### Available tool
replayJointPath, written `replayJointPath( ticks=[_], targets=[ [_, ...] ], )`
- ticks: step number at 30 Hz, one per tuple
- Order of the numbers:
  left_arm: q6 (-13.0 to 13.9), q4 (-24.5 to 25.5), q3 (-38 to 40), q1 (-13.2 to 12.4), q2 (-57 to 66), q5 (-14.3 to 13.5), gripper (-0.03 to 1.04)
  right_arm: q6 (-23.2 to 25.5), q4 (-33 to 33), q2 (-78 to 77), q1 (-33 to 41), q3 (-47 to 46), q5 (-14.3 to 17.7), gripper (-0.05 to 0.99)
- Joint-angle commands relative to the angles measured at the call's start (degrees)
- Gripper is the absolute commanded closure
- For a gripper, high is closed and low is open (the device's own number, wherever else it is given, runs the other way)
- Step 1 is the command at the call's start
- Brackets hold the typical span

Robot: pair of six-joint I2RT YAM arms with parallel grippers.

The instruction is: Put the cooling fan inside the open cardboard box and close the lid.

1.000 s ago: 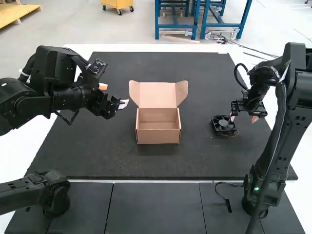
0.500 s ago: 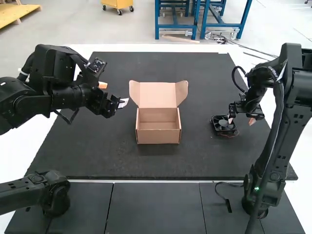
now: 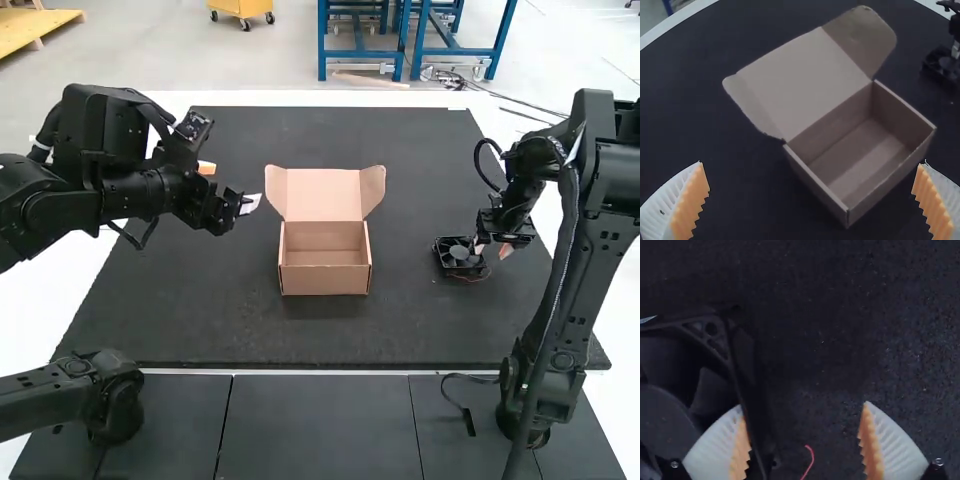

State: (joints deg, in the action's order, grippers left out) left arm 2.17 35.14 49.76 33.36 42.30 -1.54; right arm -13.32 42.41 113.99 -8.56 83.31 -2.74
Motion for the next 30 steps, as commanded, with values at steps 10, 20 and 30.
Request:
replayJointPath(
  ticks=[10,20,30],
  targets=[
    [0.55,-0.33,2.98,-0.85,-0.91,-0.3,0.05,-1.36,4.7,0.88,2.32,0.8,-4.38,0.76],
    [0.55,-0.42,3.15,-0.85,-1.0,-0.3,0.05,-0.48,5.14,1.58,3.46,-0.51,-5.61,0.95],
    [0.55,-0.15,3.5,-0.85,-1.08,-0.3,0.05,4.27,3.03,-1.41,3.2,0.1,-7.89,0.95]
  ],
)
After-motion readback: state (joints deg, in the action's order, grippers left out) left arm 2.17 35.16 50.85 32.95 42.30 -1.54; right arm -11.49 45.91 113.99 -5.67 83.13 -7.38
